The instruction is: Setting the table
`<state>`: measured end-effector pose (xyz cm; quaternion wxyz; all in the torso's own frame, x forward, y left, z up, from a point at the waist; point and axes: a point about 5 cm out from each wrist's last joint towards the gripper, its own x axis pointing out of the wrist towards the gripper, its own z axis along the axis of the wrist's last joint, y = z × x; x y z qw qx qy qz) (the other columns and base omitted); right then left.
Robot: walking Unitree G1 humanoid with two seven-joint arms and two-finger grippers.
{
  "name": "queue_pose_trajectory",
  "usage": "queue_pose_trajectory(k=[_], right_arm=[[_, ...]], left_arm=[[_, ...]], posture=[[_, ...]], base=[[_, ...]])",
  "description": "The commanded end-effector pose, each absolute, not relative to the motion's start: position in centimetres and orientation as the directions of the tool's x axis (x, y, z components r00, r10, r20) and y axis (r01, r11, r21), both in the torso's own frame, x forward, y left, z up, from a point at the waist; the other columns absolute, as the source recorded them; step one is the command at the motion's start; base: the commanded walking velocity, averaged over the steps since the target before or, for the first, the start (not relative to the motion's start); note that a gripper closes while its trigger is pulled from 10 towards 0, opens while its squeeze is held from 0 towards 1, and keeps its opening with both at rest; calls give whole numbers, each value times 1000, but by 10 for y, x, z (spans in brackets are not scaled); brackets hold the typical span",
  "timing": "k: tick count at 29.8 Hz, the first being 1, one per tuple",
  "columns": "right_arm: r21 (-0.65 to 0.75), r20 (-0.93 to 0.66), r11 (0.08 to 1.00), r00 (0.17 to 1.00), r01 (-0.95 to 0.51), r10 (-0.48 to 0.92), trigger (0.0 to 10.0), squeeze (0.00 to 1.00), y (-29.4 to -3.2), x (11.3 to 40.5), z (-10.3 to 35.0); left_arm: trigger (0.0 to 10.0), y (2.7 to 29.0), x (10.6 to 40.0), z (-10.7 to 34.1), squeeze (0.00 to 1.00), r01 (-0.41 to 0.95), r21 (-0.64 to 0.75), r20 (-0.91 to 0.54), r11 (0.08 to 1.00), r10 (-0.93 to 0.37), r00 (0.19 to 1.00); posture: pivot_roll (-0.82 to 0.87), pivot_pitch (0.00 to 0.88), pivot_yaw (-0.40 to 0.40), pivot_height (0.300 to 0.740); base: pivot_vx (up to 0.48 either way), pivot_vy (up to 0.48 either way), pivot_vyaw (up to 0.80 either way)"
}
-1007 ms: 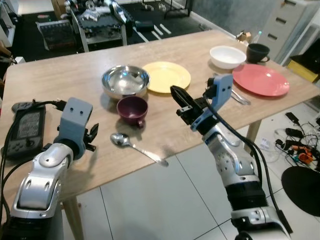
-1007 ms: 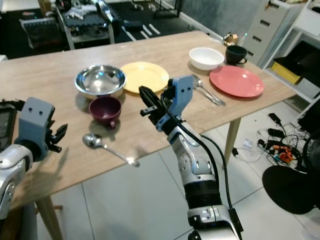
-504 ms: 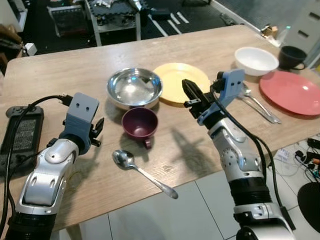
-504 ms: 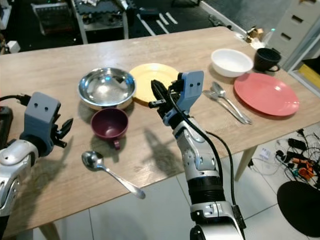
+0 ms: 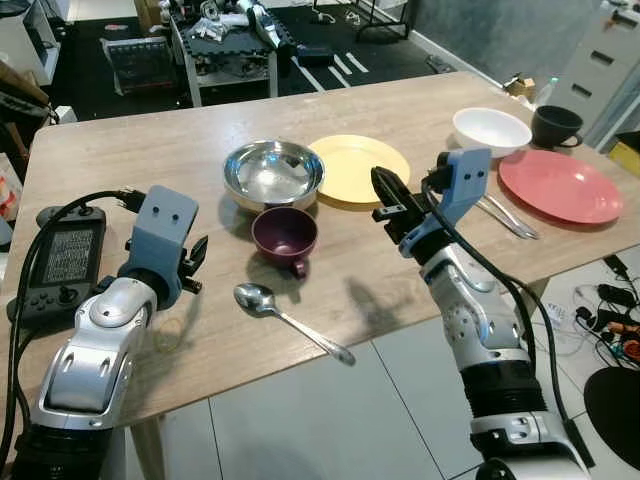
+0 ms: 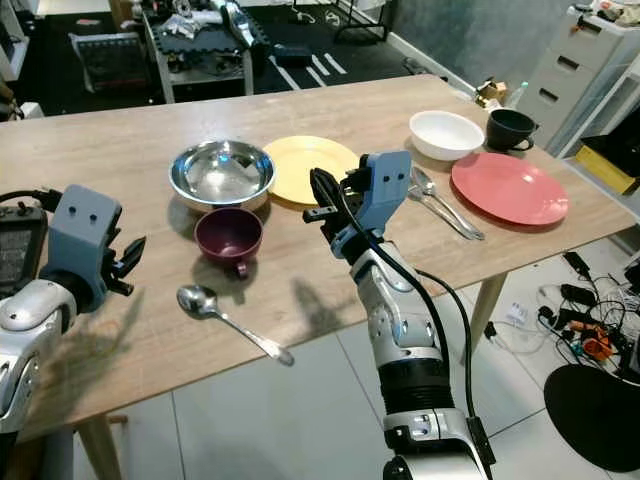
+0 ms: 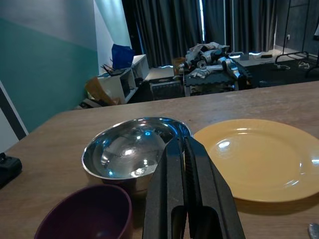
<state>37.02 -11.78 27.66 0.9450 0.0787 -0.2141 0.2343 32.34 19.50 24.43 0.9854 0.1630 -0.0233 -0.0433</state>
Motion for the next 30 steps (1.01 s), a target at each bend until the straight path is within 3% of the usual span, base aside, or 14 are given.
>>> queue_pose_trajectory(k=[1, 8, 9, 12, 16, 20, 26, 30], right_arm=[[24, 432, 886, 805, -462, 408, 10000, 0, -121, 369, 272], [-29, 415, 882, 797, -470, 438, 10000, 0, -119, 367, 270], [-122, 369, 858, 780, -499, 506, 10000, 0, -114, 364, 266], [-146, 346, 839, 767, -524, 540, 10000, 0, -112, 361, 264], [-243, 180, 595, 567, -766, 804, 10000, 0, -96, 323, 253], [-201, 81, 541, 536, -817, 840, 10000, 0, -84, 310, 237], [-126, -16, 443, 449, -887, 893, 10000, 0, -52, 294, 203], [-107, -101, 469, 479, -877, 872, 10000, 0, -37, 294, 182]], left_arm=[[10000, 198, 323, 237, 0, 73, 337, 10, 939, -81, 997], [10000, 199, 322, 237, 0, 70, 355, 13, 932, -80, 997], [10000, 200, 319, 238, 0, 77, 422, 19, 904, -94, 995], [10000, 200, 318, 237, 0, 88, 442, 13, 893, -105, 994], [10000, 197, 298, 232, 0, 292, 520, -116, 803, -272, 955], [10000, 212, 284, 230, 0, 369, 549, -218, 750, -298, 929], [10000, 246, 279, 235, 0, 313, 616, -251, 723, -197, 948], [10000, 255, 281, 237, 0, 270, 636, -245, 723, -142, 959]], posture=[[109, 185, 66, 740], [111, 181, 65, 740], [112, 180, 64, 740], [116, 179, 63, 740], [119, 181, 64, 740], [118, 184, 63, 740], [134, 188, 58, 740], [139, 193, 51, 740]], base=[[0, 0, 0], [0, 0, 0], [0, 0, 0], [0, 0, 0], [0, 0, 0], [0, 0, 0], [0, 0, 0], [0, 0, 0]])
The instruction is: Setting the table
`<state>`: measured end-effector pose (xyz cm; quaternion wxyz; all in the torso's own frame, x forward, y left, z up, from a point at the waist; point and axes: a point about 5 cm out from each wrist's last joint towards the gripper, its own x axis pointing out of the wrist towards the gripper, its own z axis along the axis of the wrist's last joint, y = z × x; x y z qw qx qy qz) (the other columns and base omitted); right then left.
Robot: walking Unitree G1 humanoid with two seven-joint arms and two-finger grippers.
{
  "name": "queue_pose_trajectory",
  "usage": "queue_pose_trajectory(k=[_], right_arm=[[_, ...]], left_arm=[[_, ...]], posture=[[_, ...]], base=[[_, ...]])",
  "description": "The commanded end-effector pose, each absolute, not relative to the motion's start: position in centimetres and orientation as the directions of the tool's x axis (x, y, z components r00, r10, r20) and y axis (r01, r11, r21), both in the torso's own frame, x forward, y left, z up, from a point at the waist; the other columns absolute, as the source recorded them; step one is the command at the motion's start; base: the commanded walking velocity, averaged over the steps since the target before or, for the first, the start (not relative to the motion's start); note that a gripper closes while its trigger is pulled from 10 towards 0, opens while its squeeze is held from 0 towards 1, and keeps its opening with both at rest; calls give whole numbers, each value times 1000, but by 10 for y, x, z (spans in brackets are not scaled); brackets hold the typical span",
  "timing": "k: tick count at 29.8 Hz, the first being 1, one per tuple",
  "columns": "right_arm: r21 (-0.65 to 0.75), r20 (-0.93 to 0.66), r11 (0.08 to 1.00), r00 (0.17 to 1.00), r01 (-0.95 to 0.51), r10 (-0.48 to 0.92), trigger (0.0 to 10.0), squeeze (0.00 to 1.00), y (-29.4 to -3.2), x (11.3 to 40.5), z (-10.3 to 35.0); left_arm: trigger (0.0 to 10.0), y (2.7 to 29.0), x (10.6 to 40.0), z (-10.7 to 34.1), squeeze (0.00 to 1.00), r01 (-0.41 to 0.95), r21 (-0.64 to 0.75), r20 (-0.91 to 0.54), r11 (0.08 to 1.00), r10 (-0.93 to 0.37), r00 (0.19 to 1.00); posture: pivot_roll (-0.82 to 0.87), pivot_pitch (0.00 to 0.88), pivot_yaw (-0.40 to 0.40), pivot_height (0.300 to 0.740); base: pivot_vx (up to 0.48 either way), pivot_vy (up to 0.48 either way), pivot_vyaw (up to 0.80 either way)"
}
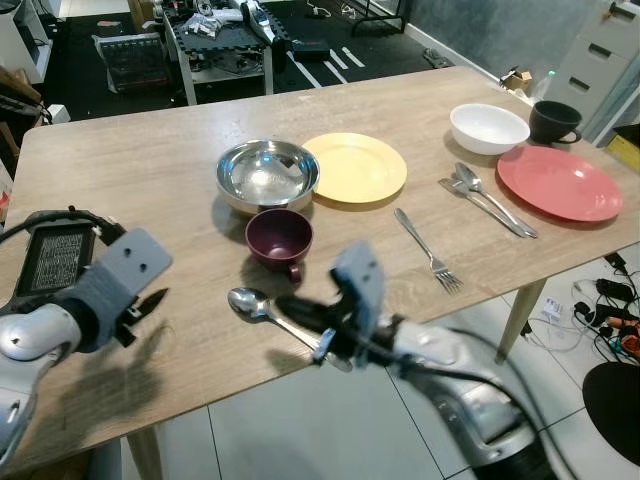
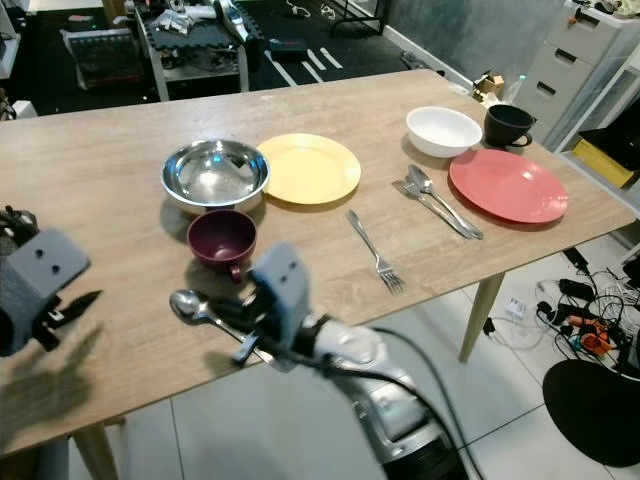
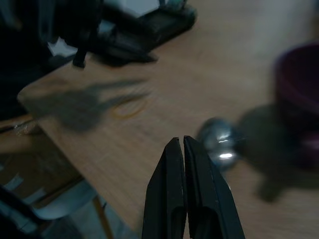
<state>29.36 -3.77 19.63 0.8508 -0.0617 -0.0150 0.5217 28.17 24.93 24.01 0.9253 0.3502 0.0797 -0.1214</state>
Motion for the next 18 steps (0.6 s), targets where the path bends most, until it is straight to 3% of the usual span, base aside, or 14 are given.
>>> queue_pose_trajectory(k=[1, 2, 13, 14, 15, 18], right_arm=[[-105, -130, 486, 497, -867, 858, 10000, 0, -33, 295, 177], [-114, -153, 499, 512, -859, 845, 10000, 1000, -31, 295, 173], [-110, -181, 634, 642, -766, 745, 10000, 1000, -37, 314, 167], [-117, -172, 644, 654, -756, 736, 10000, 631, -40, 316, 170], [-122, -160, 656, 667, -745, 727, 10000, 0, -44, 318, 174], [-131, -153, 668, 681, -732, 716, 10000, 0, -50, 322, 178]], left_arm=[[10000, 256, 280, 238, 0, 267, 639, -247, 721, -136, 959], [10000, 256, 280, 238, 0, 266, 641, -249, 720, -133, 959], [10000, 251, 281, 237, 0, 266, 631, -242, 729, -141, 960], [10000, 250, 281, 236, 0, 267, 629, -242, 730, -142, 960], [10000, 250, 281, 235, 0, 268, 626, -242, 732, -145, 960], [10000, 249, 281, 234, 0, 270, 623, -243, 734, -147, 959]], posture=[[139, 193, 51, 740], [145, 198, 46, 740], [140, 206, 38, 740], [137, 208, 38, 740], [137, 208, 38, 740], [137, 208, 38, 740]], base=[[0, 0, 0], [0, 0, 0], [0, 0, 0], [0, 0, 0], [0, 0, 0], [0, 0, 0]])
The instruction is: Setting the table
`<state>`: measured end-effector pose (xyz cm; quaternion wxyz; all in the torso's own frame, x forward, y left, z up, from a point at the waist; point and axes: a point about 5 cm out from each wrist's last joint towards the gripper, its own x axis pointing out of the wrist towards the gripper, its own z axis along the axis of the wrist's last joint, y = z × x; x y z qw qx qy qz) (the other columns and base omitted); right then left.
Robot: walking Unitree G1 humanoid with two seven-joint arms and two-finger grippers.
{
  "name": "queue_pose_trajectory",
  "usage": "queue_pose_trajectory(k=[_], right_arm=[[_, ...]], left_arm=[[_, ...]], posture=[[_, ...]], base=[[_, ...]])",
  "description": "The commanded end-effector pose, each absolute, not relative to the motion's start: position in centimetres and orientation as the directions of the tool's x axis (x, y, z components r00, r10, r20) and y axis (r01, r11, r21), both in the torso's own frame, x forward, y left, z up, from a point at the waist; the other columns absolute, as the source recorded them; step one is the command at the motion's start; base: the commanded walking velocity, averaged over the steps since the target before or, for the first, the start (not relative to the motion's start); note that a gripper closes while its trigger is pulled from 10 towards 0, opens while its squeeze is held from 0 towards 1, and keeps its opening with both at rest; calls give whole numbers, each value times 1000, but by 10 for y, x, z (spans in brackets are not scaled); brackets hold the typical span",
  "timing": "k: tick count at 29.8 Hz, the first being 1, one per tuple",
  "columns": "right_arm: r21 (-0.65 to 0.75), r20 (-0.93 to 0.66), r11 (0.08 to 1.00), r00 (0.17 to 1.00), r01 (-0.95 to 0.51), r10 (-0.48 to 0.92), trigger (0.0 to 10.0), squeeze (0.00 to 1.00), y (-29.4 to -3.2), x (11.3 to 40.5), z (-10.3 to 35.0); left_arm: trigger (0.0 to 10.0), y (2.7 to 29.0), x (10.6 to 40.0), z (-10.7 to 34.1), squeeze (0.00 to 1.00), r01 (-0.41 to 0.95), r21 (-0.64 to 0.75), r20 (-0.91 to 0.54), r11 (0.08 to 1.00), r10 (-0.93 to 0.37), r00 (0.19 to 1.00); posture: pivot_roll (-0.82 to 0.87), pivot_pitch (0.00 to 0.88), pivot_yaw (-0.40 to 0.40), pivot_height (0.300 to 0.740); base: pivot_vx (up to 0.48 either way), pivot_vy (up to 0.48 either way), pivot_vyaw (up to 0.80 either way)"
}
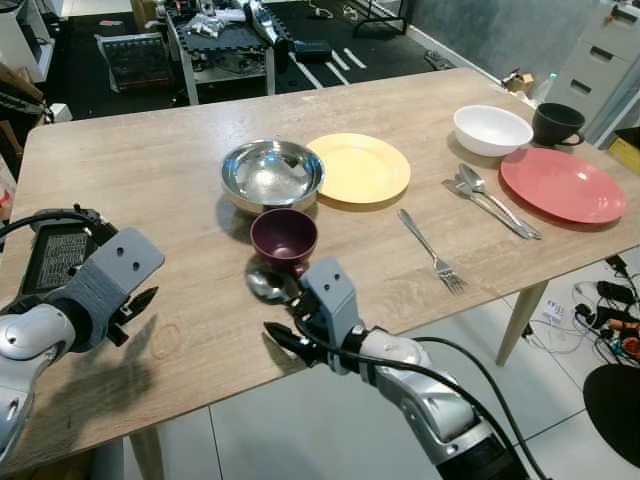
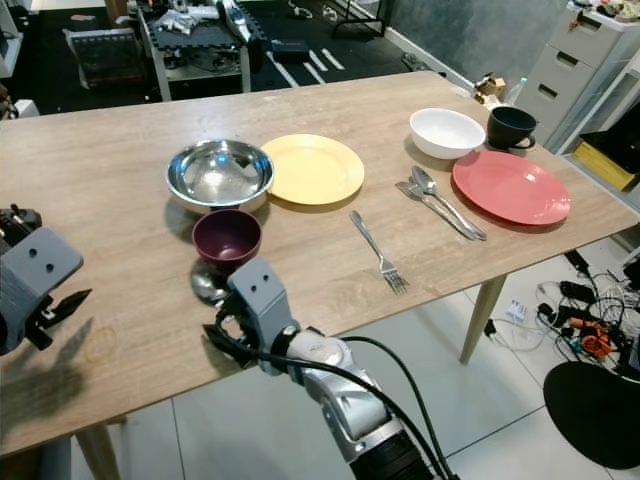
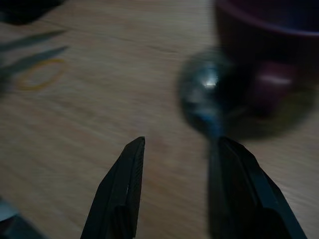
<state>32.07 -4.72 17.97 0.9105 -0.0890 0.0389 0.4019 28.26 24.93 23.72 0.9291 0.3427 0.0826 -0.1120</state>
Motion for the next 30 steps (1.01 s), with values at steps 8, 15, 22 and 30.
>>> queue_pose_trajectory(k=[8, 15, 22, 30], right_arm=[[-136, -149, 685, 698, -716, 700, 10000, 0, -58, 326, 178], [-142, -163, 686, 701, -713, 694, 10000, 0, -53, 325, 173], [-143, -238, 722, 732, -676, 638, 4745, 0, -42, 328, 154], [-163, -297, 730, 739, -663, 605, 0, 0, -50, 333, 145]], left_arm=[[10000, 247, 282, 233, 0, 274, 616, -241, 739, -155, 958], [10000, 245, 283, 233, 0, 276, 611, -240, 742, -159, 958], [10000, 244, 284, 232, 0, 276, 606, -239, 746, -161, 958], [10000, 244, 285, 233, 0, 269, 602, -237, 752, -154, 959]], posture=[[137, 208, 38, 740], [137, 208, 38, 740], [137, 208, 38, 740], [138, 215, 39, 740]], base=[[0, 0, 0], [0, 0, 0], [0, 0, 0], [0, 0, 0]])
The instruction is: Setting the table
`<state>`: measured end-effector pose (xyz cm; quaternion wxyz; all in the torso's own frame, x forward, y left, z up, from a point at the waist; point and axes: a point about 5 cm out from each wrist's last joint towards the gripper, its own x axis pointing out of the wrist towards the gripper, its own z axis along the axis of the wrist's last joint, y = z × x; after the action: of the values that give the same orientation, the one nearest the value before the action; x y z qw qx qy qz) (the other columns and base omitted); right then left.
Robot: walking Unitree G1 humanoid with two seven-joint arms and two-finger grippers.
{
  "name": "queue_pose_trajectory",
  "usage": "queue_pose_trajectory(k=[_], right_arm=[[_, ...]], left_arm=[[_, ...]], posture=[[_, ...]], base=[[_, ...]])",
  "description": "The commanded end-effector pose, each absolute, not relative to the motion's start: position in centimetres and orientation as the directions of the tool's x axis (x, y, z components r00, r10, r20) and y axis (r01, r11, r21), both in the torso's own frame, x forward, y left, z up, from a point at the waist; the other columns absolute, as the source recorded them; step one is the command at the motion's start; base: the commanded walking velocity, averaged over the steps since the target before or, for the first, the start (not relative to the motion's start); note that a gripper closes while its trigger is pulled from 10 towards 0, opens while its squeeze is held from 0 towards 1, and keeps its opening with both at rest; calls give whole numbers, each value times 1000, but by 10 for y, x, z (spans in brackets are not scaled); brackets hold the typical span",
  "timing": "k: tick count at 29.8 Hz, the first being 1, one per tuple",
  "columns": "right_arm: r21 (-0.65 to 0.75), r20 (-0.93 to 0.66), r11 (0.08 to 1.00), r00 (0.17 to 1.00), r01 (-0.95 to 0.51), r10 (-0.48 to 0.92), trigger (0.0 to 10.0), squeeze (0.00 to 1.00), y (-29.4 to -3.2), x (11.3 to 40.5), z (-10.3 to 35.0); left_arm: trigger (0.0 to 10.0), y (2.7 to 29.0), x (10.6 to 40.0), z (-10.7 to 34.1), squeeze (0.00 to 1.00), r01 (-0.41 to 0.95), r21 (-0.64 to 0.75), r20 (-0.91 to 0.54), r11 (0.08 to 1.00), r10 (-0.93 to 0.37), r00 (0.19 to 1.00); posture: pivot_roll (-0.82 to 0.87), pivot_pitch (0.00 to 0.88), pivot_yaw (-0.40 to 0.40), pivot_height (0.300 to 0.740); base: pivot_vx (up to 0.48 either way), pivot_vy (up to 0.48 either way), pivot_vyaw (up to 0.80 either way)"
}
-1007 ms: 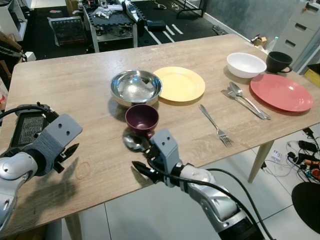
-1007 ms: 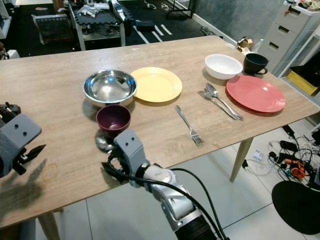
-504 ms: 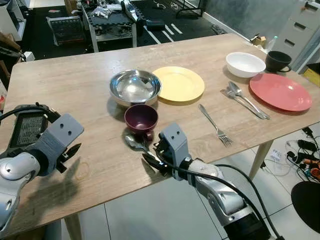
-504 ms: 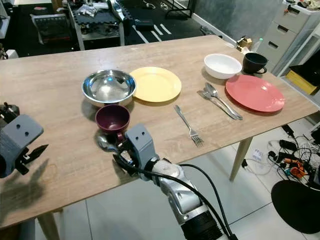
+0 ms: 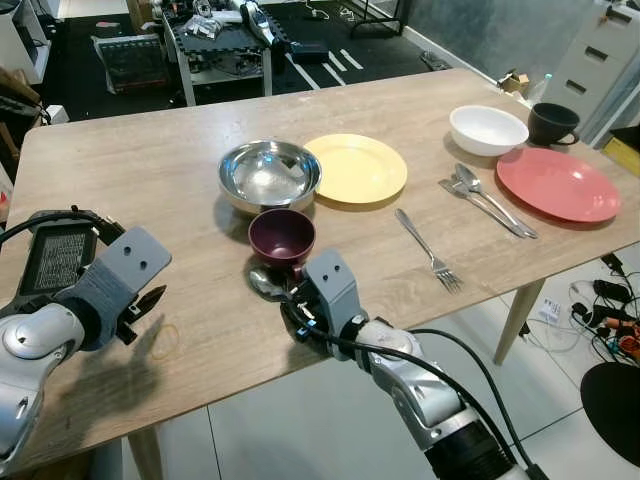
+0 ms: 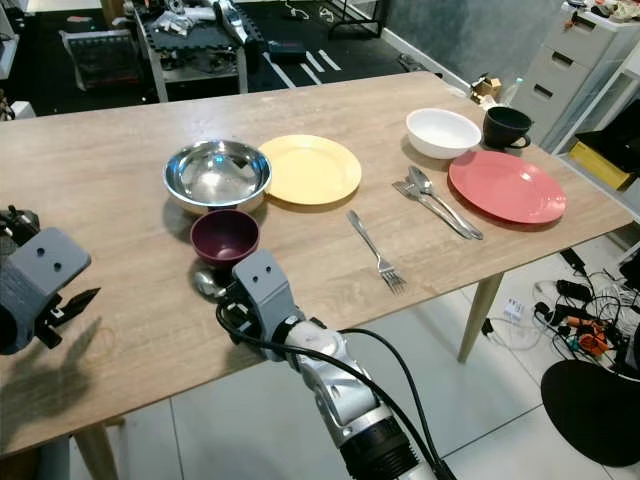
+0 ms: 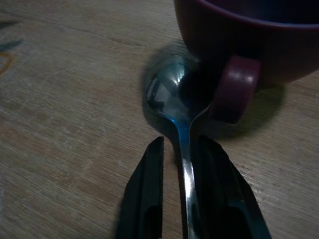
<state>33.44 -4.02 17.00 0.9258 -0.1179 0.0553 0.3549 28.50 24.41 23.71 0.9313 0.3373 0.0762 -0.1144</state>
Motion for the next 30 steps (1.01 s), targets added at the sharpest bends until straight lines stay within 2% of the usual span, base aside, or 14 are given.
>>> queue_pose_trajectory(k=[1, 3, 7, 15, 16, 17, 18, 20, 21, 25, 27, 28, 29, 30], right_arm=[[-165, -298, 729, 738, -664, 605, 0, 0, -51, 333, 146], [-169, -298, 730, 740, -663, 603, 0, 0, -51, 333, 146], [-179, -254, 657, 680, -732, 688, 0, 0, -51, 329, 157], [-176, -190, 580, 606, -795, 773, 0, 0, -49, 323, 175], [-161, -155, 551, 572, -819, 805, 0, 0, -47, 319, 181], [-140, -83, 472, 485, -871, 871, 0, 0, -43, 310, 193], [-140, -83, 472, 485, -871, 871, 0, 0, -43, 310, 193], [-122, 52, 316, 311, -941, 949, 0, 0, -43, 291, 218], [-128, 91, 282, 272, -951, 958, 10000, 0, -45, 286, 228], [-115, 211, 303, 275, -946, 938, 10000, 0, -55, 290, 255], [-98, 282, 364, 325, -926, 903, 10000, 0, -64, 297, 270], [-98, 282, 364, 325, -926, 903, 10000, 0, -64, 297, 270], [-87, 299, 511, 467, -855, 832, 10000, 0, -74, 316, 279], [-87, 299, 511, 467, -855, 832, 10000, 0, -74, 316, 279]], left_arm=[[10000, 244, 285, 232, 0, 268, 602, -237, 752, -153, 959], [10000, 244, 285, 233, 0, 268, 603, -237, 752, -152, 960], [10000, 243, 285, 231, 0, 267, 597, -238, 757, -151, 960], [10000, 243, 287, 230, 0, 266, 595, -237, 758, -150, 960], [10000, 242, 287, 230, 0, 267, 595, -237, 758, -152, 960], [10000, 242, 287, 230, 0, 269, 594, -238, 758, -155, 959], [10000, 242, 287, 230, 0, 269, 594, -238, 758, -155, 959], [10000, 241, 287, 230, 0, 274, 593, -239, 757, -159, 958], [10000, 241, 287, 230, 0, 276, 593, -240, 757, -161, 957], [10000, 240, 287, 230, 0, 281, 593, -240, 755, -167, 956], [10000, 240, 288, 231, 0, 283, 593, -239, 753, -171, 956], [10000, 240, 288, 231, 0, 283, 593, -239, 753, -171, 956], [10000, 240, 288, 231, 0, 283, 593, -237, 754, -172, 956], [10000, 240, 288, 231, 0, 283, 593, -237, 754, -172, 956]], posture=[[133, 216, 37, 740], [133, 216, 37, 740], [131, 215, 39, 740], [129, 210, 41, 740], [129, 209, 43, 740], [129, 209, 43, 740], [129, 209, 43, 740], [133, 205, 48, 740], [133, 205, 48, 740], [131, 203, 52, 740], [133, 201, 54, 740], [133, 201, 54, 740], [134, 200, 55, 740], [134, 200, 55, 740]], base=[[0, 0, 0], [0, 0, 0], [0, 0, 0], [0, 0, 0], [0, 0, 0], [0, 0, 0], [0, 0, 0], [0, 0, 0], [0, 0, 0], [0, 0, 0], [0, 0, 0], [0, 0, 0], [0, 0, 0], [0, 0, 0]])
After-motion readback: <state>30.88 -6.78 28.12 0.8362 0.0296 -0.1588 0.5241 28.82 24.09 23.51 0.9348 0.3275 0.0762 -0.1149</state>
